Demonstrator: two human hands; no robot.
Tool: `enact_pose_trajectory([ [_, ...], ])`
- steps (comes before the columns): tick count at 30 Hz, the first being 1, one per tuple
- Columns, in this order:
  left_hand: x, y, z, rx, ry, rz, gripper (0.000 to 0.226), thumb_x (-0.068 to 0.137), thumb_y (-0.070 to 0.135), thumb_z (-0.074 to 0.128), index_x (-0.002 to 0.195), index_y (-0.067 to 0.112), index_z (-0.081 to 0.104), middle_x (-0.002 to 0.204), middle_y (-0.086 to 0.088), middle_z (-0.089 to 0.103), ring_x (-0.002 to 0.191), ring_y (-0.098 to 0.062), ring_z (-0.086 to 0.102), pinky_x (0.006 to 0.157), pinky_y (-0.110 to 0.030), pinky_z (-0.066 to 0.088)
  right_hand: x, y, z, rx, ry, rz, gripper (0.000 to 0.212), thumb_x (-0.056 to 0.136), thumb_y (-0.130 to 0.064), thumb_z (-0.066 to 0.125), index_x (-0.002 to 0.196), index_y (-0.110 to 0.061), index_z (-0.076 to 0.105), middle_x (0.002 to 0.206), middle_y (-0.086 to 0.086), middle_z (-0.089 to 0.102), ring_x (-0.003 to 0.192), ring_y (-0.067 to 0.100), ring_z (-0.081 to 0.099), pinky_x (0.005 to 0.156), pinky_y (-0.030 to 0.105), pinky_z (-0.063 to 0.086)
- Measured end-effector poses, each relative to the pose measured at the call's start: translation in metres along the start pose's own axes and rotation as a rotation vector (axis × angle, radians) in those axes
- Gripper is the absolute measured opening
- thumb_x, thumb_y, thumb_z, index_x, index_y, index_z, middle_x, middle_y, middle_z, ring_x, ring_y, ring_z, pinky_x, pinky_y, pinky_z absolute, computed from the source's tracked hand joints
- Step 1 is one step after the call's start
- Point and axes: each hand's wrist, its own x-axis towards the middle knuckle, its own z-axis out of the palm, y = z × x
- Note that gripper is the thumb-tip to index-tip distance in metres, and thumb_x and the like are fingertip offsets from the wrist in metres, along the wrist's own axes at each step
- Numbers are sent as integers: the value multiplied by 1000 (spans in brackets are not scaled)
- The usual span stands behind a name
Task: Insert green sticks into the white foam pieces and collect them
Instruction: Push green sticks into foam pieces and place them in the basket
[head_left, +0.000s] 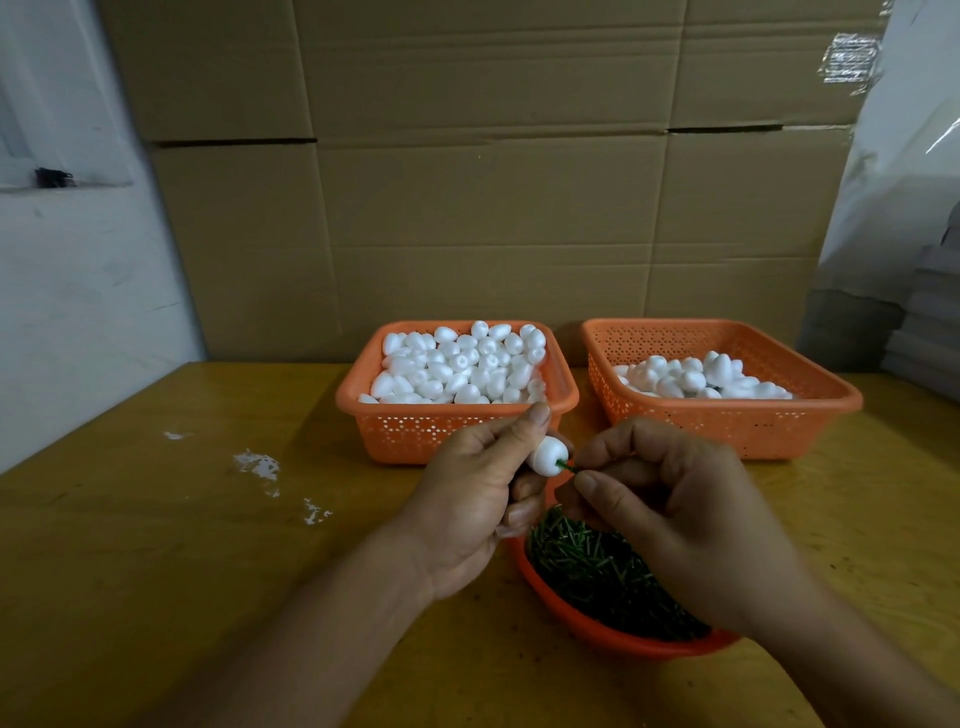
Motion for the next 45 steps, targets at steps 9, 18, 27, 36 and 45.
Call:
enact_pose_trajectory([
  [9, -1, -1, 3, 56, 36, 79, 36, 81, 46, 63, 73, 12, 67, 52, -2, 36, 39, -10, 33, 39, -19, 24, -2, 0, 8, -217, 120, -51, 14, 89, -18, 74, 90, -30, 66, 73, -24, 73, 64, 0, 71, 55, 19, 54],
  [18, -1, -2, 1, -116, -96, 59, 15, 84, 21, 71, 94, 11, 77, 69, -1, 55, 57, -9, 52, 50, -19, 40, 0, 0, 3, -263, 256, -36, 2, 86, -32, 70, 88, -30, 70, 75, -19, 72, 68, 3, 70, 61, 34, 59],
  [27, -3, -2, 4, 69, -36, 186, 11, 88, 29, 67, 86, 22, 76, 66, -1, 52, 57, -11, 50, 51, -19, 40, 0, -2, 4, -209, 288, -70, 13, 80, -44, 68, 81, -33, 74, 77, -19, 70, 67, 5, 67, 55, 15, 49],
  [36, -5, 3, 2, 223, -56, 286, 13, 92, 36, 65, 83, 30, 72, 65, -2, 53, 60, -11, 52, 54, -19, 42, -2, -1, 11, -125, 315, -102, 15, 80, -41, 68, 80, -28, 76, 60, -6, 68, 48, 11, 59, 43, 18, 43],
  [45, -6, 4, 1, 232, -57, 316, 12, 92, 30, 63, 84, 27, 72, 62, 1, 53, 58, -11, 52, 54, -22, 43, -1, 2, 12, -69, 297, -127, 10, 83, -36, 70, 83, -28, 76, 71, -11, 74, 61, 8, 69, 52, 16, 49],
])
